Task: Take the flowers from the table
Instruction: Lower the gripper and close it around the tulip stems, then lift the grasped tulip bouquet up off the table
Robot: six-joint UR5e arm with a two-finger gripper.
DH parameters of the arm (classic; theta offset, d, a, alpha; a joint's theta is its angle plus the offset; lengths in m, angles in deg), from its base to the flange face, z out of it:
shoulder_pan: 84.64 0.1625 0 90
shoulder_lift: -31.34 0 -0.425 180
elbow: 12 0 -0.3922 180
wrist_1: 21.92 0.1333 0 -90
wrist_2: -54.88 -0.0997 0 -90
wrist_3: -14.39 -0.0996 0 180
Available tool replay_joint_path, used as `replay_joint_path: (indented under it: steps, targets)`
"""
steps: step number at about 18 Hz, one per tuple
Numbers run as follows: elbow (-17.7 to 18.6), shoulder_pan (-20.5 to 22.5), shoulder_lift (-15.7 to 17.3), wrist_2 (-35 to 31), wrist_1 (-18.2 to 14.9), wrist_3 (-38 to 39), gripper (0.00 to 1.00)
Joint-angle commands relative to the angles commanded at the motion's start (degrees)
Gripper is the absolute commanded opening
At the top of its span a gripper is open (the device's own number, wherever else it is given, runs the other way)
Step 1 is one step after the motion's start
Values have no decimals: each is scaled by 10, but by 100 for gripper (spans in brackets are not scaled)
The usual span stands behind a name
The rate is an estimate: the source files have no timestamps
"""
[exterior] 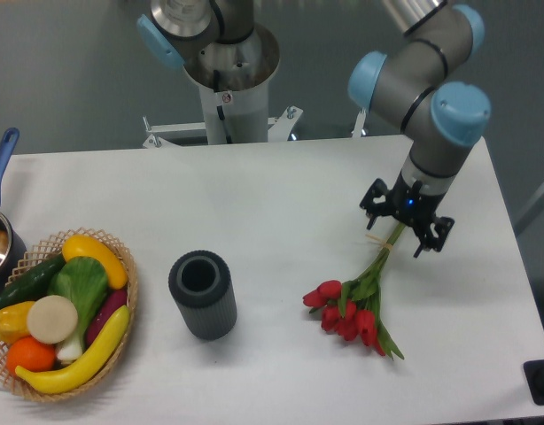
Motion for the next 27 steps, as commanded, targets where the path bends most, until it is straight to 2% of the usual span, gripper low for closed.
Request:
replay_joint_path:
  steps: [3,12,16,17,18,24,27]
  targets:
    - [-1,-10,-25,0,6,9,100]
    - [0,-26,-51,0,11,41,100]
    - [3,-33,-60,0,34,48,100]
    - [2,-33,-62,0,34,49,94]
    - [2,-33,-62,0,36,51,82]
    - [-1,-33,-62,0,46,53,50]
    - [-3,-33,-61,-2,46,53,39]
